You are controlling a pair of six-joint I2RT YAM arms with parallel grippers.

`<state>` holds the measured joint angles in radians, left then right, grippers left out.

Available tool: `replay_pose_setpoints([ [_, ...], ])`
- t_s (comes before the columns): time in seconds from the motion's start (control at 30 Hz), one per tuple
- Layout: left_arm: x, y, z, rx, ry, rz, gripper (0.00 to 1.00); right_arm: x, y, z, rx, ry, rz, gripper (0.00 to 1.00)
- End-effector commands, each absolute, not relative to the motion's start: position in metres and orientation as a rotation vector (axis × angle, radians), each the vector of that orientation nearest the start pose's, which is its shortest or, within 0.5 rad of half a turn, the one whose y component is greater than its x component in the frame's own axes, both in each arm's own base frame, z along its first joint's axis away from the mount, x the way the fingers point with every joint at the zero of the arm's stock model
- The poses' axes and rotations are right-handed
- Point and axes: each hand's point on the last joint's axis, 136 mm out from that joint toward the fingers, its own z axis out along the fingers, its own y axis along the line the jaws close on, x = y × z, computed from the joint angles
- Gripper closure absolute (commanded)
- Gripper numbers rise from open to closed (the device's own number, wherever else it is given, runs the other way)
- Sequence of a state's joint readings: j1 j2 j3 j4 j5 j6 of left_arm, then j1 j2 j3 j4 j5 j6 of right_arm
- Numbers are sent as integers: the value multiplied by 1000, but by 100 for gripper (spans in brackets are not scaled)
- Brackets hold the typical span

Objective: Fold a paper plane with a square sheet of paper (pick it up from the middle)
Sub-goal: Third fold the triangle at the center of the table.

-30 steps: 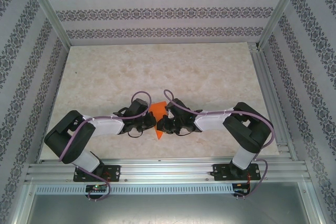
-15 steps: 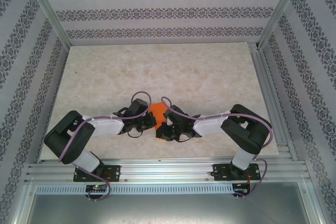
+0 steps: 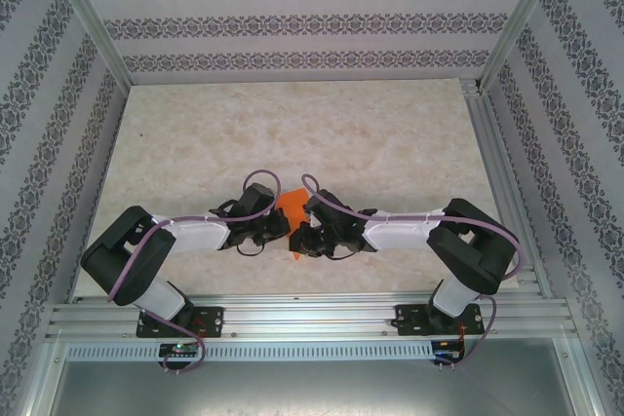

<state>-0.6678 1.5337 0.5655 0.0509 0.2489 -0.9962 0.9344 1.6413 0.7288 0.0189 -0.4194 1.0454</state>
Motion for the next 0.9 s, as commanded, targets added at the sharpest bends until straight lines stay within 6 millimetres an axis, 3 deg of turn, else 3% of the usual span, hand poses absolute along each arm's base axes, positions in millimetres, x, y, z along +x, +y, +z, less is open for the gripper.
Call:
replay_pose_setpoints([
  [0.0,242,-239,15,-327,2725,-880,97,164,343,17,-55,2935,1108,85],
  [0.13,241,-238,14,-327,2727,-877,97,155,335,-3,-39,3008,1036,85],
  [0.23,241,-238,14,-325,2729,-875,97,152,330,-4,-51,3027,987,85],
  [0.43,247,-245,34,-299,2686,-923,95,177,332,52,-137,2858,970,83],
  [0.57,259,-249,76,-247,2605,-940,87,198,306,75,-154,2794,781,79],
  [0.63,264,-241,96,-245,2571,-891,74,205,294,83,-170,2768,710,78],
  [0.7,268,-227,112,-270,2523,-860,68,209,289,91,-210,2756,659,74],
  [0.77,269,-210,112,-335,2513,-841,57,212,292,96,-249,2742,634,70],
  [0.87,268,-188,97,-463,2531,-872,56,215,300,91,-289,2759,612,69],
])
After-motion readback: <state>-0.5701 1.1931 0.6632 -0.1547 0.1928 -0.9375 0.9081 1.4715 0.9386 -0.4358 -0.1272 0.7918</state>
